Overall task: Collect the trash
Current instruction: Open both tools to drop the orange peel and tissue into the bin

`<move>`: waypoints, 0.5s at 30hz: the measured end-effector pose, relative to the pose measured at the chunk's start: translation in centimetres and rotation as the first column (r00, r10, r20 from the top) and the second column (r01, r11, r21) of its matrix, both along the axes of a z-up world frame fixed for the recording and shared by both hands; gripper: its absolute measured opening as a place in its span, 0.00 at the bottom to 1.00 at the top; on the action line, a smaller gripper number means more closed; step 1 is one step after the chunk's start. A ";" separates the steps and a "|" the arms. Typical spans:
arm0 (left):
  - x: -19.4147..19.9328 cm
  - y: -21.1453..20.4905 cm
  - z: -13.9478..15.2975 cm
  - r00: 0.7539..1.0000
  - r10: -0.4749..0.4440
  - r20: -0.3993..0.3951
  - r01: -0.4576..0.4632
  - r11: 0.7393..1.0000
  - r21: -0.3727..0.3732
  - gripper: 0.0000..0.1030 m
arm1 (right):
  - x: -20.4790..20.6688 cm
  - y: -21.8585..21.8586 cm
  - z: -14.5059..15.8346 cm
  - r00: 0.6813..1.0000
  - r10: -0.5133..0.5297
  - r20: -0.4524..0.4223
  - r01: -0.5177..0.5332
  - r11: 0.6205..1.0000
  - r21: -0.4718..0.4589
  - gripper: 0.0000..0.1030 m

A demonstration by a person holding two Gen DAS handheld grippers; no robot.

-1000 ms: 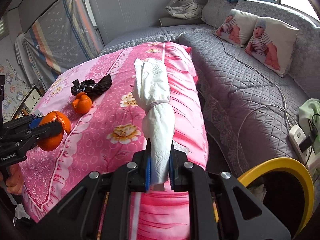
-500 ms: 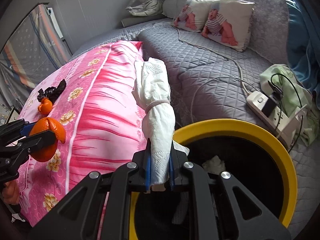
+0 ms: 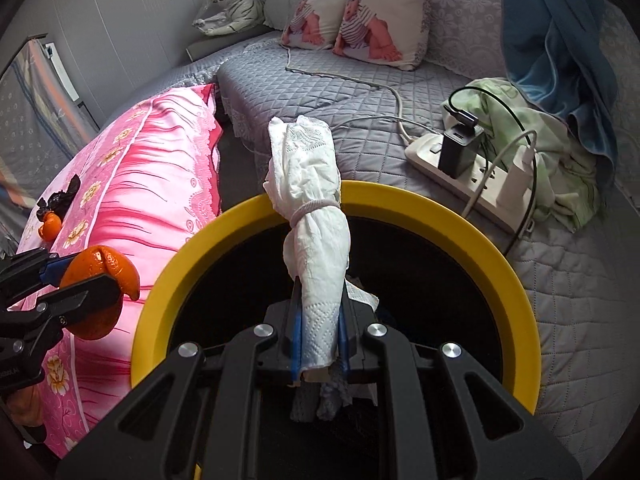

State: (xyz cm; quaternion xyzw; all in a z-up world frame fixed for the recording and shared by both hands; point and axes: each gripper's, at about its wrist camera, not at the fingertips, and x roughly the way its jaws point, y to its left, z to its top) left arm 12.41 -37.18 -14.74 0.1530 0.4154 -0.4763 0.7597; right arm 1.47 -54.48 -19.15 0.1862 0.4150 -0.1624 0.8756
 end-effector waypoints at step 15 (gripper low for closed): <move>-2.1 -4.2 -3.0 0.998 -0.054 -0.036 0.055 0.997 0.051 0.35 | -1.8 -1.4 -2.5 0.999 -0.020 -0.045 0.022 0.999 0.032 0.13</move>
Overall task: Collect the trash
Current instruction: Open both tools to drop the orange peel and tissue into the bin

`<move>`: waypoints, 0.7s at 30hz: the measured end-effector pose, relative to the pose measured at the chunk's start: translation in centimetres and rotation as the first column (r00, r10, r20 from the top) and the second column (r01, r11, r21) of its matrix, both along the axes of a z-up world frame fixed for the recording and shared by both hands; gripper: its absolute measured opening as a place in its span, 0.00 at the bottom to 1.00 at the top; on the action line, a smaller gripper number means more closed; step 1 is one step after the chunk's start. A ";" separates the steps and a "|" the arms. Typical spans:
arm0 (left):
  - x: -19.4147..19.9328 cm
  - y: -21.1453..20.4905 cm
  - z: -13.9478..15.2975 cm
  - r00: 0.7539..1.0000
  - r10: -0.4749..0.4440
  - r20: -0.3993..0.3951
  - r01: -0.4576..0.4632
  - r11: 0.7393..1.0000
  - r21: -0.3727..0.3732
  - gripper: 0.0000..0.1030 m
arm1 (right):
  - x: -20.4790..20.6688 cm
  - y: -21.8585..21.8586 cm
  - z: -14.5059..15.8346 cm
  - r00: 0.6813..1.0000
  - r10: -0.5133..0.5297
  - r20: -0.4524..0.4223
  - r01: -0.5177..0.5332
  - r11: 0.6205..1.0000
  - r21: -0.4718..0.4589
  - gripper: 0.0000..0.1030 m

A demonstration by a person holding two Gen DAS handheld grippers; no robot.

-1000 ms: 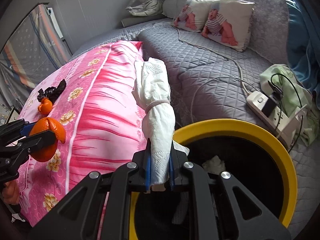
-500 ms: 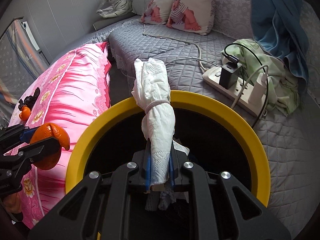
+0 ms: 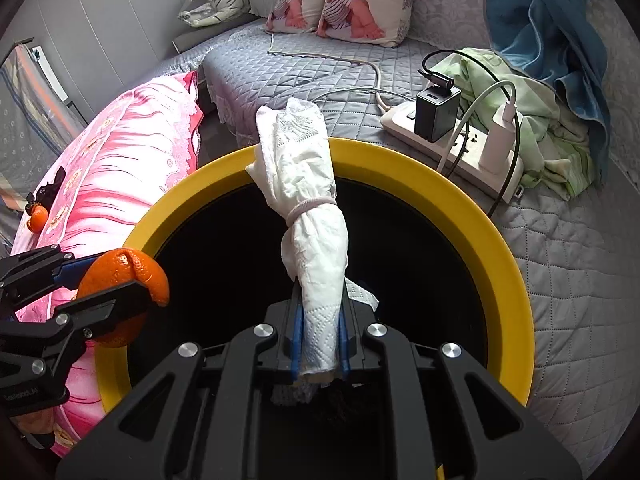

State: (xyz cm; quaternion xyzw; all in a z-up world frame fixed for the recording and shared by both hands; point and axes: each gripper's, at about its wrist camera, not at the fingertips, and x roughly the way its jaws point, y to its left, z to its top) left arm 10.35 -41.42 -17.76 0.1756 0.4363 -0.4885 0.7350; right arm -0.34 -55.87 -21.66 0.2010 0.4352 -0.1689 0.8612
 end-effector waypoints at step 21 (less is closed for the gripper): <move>-0.4 -0.5 -0.1 0.998 -0.030 -0.050 0.028 0.999 -0.042 0.50 | -0.1 -0.9 -0.1 1.000 -0.013 0.000 0.013 0.999 0.040 0.14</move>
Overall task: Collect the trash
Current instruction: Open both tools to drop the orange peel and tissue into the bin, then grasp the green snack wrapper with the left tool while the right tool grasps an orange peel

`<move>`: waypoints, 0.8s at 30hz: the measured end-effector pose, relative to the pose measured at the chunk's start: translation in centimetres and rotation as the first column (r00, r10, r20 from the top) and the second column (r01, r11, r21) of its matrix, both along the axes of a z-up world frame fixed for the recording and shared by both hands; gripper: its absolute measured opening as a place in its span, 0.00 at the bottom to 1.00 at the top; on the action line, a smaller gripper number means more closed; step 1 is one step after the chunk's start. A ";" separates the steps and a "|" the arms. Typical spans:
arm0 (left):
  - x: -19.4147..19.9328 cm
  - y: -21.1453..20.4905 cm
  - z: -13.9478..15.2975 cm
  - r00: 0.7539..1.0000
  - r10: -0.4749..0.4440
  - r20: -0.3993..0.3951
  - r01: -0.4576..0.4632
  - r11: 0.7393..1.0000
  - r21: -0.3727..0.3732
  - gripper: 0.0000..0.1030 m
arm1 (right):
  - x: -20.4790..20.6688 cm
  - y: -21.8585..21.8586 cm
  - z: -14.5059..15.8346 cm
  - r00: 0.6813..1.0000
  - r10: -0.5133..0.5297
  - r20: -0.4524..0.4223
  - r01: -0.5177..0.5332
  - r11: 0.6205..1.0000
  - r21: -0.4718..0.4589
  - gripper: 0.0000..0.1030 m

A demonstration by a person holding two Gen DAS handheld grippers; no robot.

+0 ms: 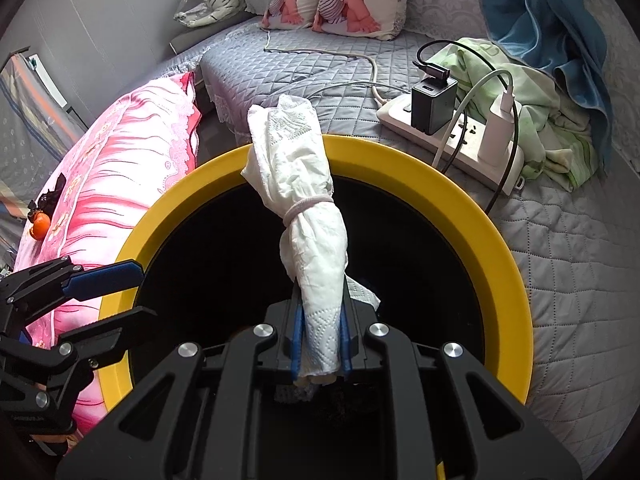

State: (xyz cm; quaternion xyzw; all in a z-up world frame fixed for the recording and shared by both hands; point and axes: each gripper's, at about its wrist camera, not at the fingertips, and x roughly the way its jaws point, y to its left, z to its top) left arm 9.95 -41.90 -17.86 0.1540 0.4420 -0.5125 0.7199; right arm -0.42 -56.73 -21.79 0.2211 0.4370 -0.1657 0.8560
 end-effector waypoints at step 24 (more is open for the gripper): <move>5.3 9.6 5.1 0.974 0.223 0.045 -0.218 0.971 -0.095 0.59 | 1.8 3.0 4.0 0.997 0.069 0.028 -0.067 0.996 -0.063 0.38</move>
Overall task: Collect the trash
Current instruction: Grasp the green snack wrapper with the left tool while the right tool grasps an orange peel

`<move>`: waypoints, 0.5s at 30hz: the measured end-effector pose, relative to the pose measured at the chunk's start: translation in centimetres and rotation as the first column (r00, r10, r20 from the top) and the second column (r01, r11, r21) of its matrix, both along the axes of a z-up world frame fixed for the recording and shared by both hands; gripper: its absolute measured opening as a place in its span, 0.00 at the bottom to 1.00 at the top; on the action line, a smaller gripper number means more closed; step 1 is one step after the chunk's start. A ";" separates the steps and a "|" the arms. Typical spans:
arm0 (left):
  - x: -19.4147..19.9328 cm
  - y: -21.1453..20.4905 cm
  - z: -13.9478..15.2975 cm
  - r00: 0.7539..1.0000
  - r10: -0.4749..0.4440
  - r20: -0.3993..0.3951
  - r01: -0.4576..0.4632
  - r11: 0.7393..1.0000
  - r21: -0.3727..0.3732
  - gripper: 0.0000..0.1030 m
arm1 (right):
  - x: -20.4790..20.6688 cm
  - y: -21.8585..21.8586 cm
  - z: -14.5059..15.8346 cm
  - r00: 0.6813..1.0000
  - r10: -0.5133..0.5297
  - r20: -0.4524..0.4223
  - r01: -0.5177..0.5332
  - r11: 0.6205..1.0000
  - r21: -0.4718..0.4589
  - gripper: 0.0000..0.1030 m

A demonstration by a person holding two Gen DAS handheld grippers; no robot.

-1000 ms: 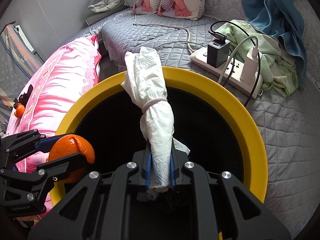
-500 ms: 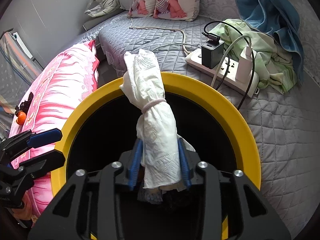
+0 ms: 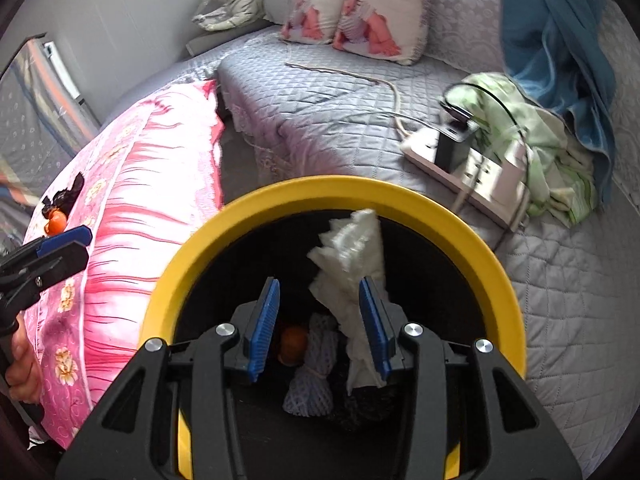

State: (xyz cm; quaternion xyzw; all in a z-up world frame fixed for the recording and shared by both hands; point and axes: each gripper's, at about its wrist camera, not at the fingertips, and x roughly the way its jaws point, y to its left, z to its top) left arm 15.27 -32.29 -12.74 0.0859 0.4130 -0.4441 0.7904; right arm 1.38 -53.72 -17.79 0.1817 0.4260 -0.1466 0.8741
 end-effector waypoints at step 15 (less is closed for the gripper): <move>6.1 21.2 1.7 0.938 0.338 0.075 -0.341 0.939 0.035 0.59 | 13.0 16.7 4.0 0.907 0.416 0.063 -0.413 0.909 -0.060 0.38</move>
